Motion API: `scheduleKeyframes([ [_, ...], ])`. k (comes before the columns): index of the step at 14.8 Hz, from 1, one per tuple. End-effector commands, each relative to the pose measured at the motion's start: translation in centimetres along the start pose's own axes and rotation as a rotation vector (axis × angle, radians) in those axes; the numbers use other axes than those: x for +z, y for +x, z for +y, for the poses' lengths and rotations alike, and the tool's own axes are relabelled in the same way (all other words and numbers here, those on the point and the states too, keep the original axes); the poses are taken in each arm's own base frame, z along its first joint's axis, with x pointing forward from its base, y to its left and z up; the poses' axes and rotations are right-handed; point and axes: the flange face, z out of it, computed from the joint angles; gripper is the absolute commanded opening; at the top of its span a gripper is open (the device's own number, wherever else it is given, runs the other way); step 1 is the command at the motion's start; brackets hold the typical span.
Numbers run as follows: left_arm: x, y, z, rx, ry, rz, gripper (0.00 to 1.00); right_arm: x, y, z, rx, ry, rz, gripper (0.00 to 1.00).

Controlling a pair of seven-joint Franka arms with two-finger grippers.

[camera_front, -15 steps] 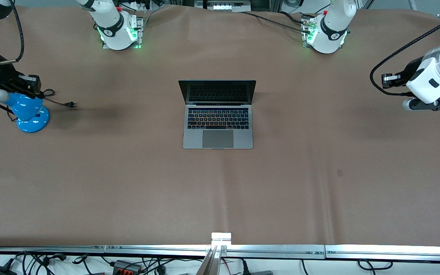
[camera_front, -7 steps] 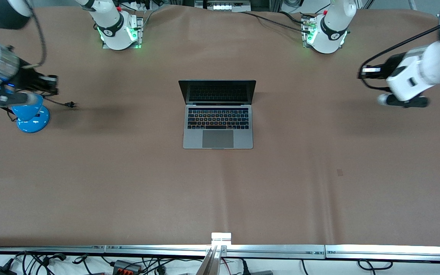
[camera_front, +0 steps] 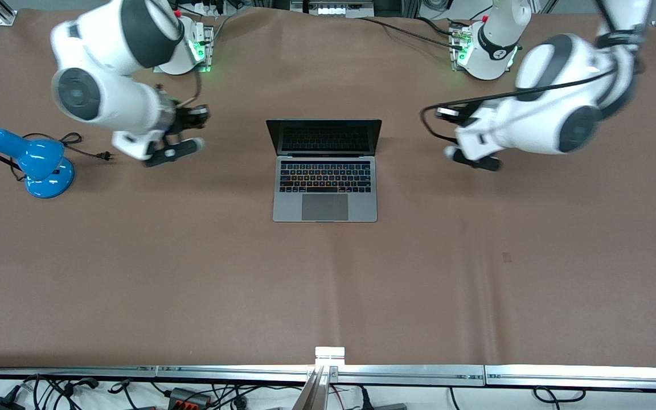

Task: Close laptop with both arms from behind
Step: 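Move the right gripper and the left gripper toward the laptop lid's back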

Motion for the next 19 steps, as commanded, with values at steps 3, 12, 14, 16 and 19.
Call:
scheduleKeyframes([
  [3,9.3,-2.5,2.5,-0.017,0.000,0.096,0.00,7.7,-2.1,-9.0,-0.004,0.031,-0.011,0.00],
  [12,15.6,0.1,5.0,-0.050,-0.039,0.191,0.00,13.3,-0.5,-15.2,0.089,-0.026,0.106,0.00],
  [14,15.6,1.4,4.9,-0.056,-0.062,0.221,0.00,12.3,0.4,-14.3,0.110,-0.005,0.156,0.00],
  [16,15.0,2.4,5.4,-0.054,-0.089,0.220,0.00,11.6,1.0,-13.9,0.132,0.013,0.202,0.00],
  [19,13.7,3.4,5.4,-0.060,-0.113,0.244,0.00,11.4,2.5,-13.0,0.163,0.031,0.271,0.00],
])
